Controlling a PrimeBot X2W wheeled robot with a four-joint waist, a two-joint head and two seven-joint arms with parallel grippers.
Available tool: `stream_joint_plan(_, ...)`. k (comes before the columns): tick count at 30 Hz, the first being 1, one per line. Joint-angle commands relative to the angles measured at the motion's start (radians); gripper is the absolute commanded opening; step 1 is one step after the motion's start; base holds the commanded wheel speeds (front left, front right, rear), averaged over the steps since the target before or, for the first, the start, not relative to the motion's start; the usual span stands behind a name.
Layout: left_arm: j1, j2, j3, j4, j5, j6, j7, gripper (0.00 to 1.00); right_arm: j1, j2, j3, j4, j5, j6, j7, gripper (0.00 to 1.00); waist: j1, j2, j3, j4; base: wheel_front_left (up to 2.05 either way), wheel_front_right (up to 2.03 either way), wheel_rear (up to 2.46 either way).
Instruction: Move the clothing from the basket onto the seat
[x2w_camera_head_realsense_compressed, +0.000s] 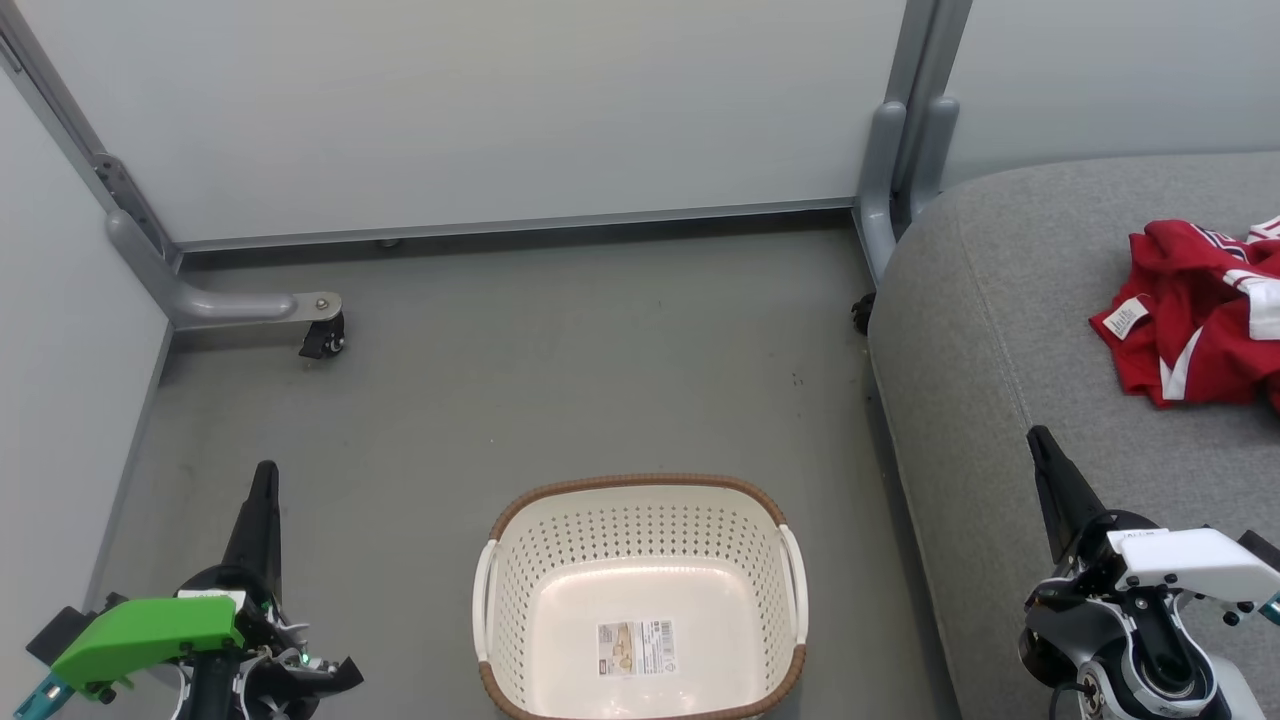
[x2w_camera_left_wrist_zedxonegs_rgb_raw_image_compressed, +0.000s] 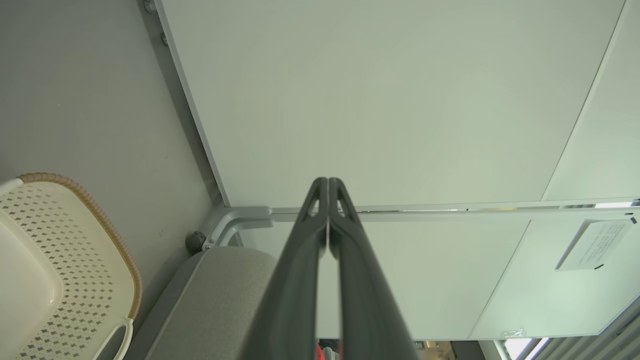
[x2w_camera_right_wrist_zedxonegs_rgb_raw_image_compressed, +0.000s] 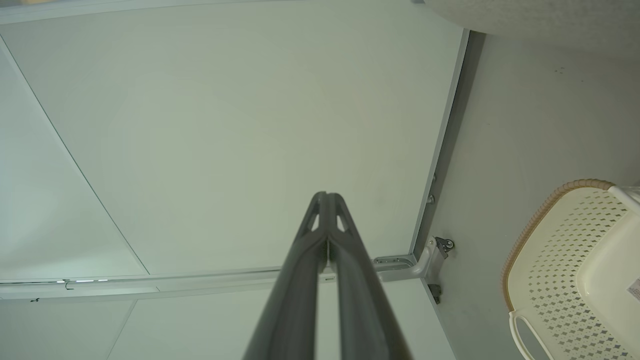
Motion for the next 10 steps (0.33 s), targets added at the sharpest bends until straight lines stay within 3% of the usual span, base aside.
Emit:
stream_joint_plan(1, -0.018, 0.002, 0.006, 0.001, 0.008, -0.005, 0.002, 0.00, -0.007, -0.002, -0.002, 0.002, -0.006, 0.001, 0.005, 0.00, 0.0000, 0.0000, 0.000, 0.000, 0.00, 0.00, 0.00)
stream_joint_plan(10, -0.018, 0.001, 0.006, 0.001, 0.007, -0.005, 0.002, 0.00, -0.007, -0.001, -0.002, 0.002, -0.006, 0.001, 0.006, 0.00, 0.0000, 0.0000, 0.000, 0.000, 0.00, 0.00, 0.00)
